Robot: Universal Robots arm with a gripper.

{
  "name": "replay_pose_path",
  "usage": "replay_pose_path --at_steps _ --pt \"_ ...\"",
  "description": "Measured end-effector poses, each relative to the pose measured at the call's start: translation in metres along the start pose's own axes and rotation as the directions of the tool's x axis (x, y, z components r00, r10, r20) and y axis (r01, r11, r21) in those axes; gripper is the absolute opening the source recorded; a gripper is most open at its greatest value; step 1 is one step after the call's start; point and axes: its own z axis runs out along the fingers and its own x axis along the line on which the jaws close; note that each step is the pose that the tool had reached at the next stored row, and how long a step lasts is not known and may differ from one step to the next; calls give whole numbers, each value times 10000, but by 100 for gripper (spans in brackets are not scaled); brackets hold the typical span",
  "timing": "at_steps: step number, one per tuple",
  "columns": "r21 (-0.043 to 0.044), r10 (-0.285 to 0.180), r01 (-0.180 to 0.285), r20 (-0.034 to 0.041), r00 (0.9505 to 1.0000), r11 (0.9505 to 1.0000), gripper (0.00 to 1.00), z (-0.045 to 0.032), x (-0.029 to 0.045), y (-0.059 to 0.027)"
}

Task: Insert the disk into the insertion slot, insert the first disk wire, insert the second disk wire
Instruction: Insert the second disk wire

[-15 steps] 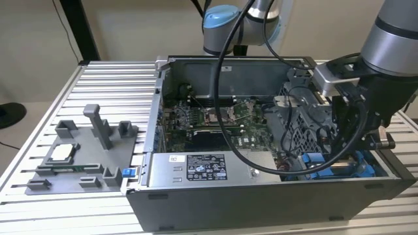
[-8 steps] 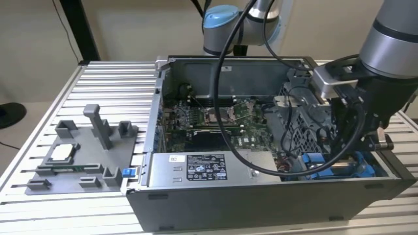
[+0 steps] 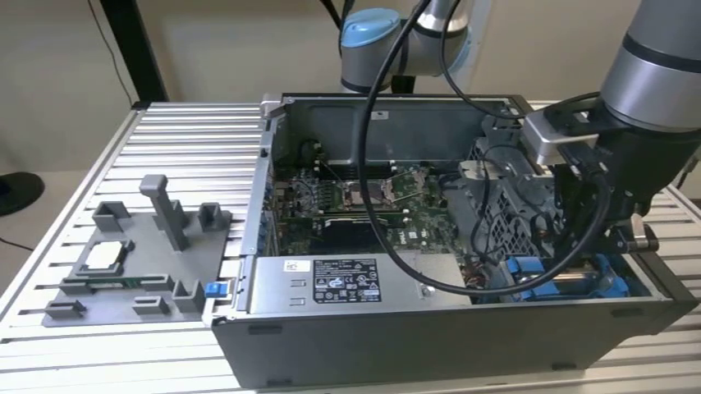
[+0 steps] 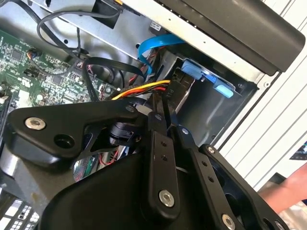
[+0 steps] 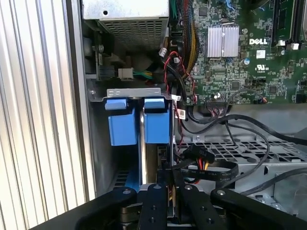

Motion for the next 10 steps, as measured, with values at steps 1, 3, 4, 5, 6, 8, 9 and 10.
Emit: replay_pose_path --at_steps 1,3,4,5,6,8,9,10 --pt "-1 1 -1 14 10000 10000 0 -16 0 -2" --pt "0 -1 1 -7 10000 10000 0 -59 -1 -6" --pt "0 -1 1 -9 10000 10000 0 -70 -1 -8" --pt "0 -1 1 -6 10000 10000 0 -82 0 -9" --pt "0 -1 1 -8 10000 10000 0 -86 0 -9" --pt "0 -1 1 -9 10000 10000 0 -87 0 -9" --pt "0 -2 2 -13 10000 10000 0 -89 1 -9" --pt "0 -1 1 -11 10000 10000 0 -88 2 -9"
